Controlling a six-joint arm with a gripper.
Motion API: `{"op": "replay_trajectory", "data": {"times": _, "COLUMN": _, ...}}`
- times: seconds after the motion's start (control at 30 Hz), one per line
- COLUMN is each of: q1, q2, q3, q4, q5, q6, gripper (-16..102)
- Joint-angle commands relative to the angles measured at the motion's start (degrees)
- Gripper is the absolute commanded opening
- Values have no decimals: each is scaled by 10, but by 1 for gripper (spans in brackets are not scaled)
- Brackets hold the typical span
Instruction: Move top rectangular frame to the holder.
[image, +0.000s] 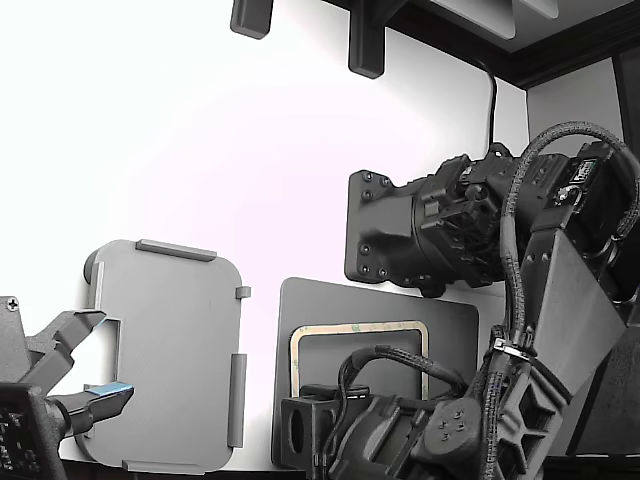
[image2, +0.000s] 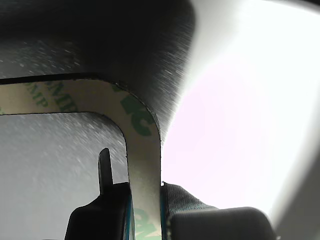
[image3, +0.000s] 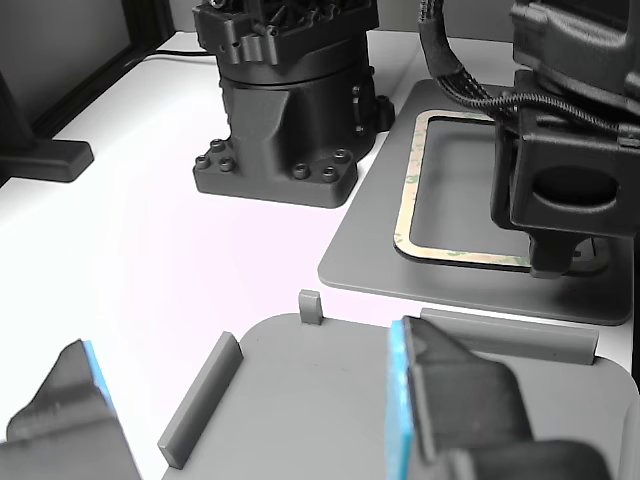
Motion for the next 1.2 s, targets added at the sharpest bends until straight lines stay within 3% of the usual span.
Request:
{"op": "replay_trajectory", "data": {"times": 0.0, "q1": -17, "q2": 12, "q3": -62, "q4": 25, "q5": 13, "q6": 78, "gripper": -11}}
{"op": "replay_trajectory", "data": {"times": 0.17, "q1": -39, "q2": 21, "q3": -115, "q4": 49, "q5": 31, "q6": 216, "gripper": -11}}
{"op": "replay_trajectory", "data": {"times": 0.4, "q1": -51, "q2": 77, "q3": -114, "q4": 49, "q5": 97, "q6": 459, "gripper": -11}}
{"op": "replay_trajectory", "data": {"times": 0.6, "q1": -80, "q2": 113, "q3": -109, "q4": 49, "q5": 109, "q6": 609, "gripper": -11}}
{"op": "replay_trajectory", "data": {"times": 1.17, "q1": -223, "q2": 165, "q3": -104, "q4": 47, "q5": 111, "q6": 683, "gripper": -11}}
